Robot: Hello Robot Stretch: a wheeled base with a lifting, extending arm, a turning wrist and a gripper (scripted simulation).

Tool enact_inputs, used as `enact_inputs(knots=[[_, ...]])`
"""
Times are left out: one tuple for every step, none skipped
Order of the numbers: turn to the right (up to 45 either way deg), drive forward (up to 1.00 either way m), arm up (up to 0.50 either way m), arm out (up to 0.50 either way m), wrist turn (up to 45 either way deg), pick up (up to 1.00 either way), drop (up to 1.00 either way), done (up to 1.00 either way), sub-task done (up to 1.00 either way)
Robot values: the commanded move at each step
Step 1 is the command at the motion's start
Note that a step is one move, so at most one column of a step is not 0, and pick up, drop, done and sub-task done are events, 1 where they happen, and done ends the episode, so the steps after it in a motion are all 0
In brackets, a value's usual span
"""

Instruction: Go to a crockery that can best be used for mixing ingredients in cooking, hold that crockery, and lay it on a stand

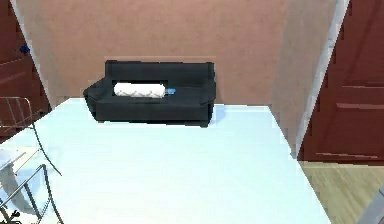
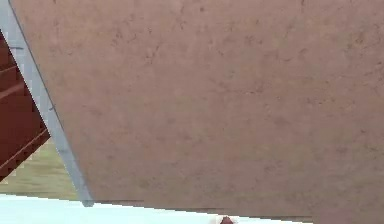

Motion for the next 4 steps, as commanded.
enact_inputs(knots=[[27.0, 0.00, 0.00, 0.00, 0.0, 0.00, 0.00, 0.00, 0.00], [0.0, 1.00, 0.00, 0.00, 0.0, 0.00, 0.00, 0.00, 0.00], [0.0, 0.10, 0.00, 0.00, 0.0, 0.00, 0.00, 0.00, 0.00], [9.0, 0.00, 0.00, 0.00, 0.0, 0.00, 0.00, 0.00, 0.00]])
